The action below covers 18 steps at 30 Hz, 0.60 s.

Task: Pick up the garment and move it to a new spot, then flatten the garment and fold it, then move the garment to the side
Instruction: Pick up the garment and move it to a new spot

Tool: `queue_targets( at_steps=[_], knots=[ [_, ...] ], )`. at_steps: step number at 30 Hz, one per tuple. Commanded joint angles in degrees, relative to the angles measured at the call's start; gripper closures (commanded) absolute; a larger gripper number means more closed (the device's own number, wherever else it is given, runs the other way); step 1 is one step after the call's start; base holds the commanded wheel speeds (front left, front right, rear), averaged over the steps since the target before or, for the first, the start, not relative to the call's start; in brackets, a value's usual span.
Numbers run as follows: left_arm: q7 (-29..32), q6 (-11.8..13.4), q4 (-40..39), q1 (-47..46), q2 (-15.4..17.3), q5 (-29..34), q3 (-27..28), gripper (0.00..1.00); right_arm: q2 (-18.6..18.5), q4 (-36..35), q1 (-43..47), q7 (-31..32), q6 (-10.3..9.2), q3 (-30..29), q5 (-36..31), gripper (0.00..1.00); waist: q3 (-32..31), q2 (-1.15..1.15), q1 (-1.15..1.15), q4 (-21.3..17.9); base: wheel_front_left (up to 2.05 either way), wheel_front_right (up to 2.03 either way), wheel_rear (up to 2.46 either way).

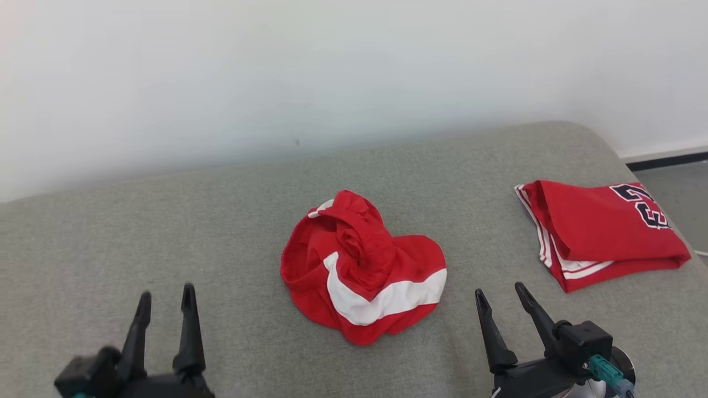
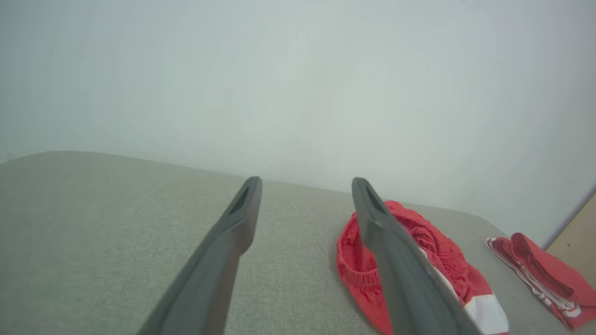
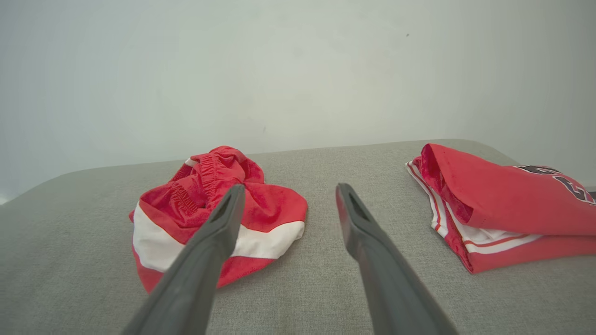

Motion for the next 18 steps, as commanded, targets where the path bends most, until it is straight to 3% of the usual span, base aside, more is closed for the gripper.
queue_targets(
  at_steps=[1, 9, 18],
  knots=[
    [-0.23, -0.18, -0.89, 2.43, -0.28, 0.61, 0.7, 0.0, -0.02, 0.08, 0.69, -0.03, -0.16, 0.02, -0.37, 0.0, -1.6, 0.01, 0.01, 1.46, 0.0, 0.0, 0.0],
    [-0.25, -0.09, -4.24, 11.72, -1.77, 4.48, 2.43, 0.0, -0.05, 1.24, 2.08, -1.0, -0.16, -0.45, -0.45, 0.0, -2.51, 0.01, 0.01, 2.87, 0.0, 0.0, 0.0],
    [-0.26, 0.76, -3.78, 13.01, -1.38, 6.59, 4.7, 0.0, -0.04, 2.28, 2.24, -1.16, -0.16, -1.45, -0.77, 0.0, -2.9, 0.01, 0.01, 4.34, 0.0, 0.0, 0.0]
  ],
)
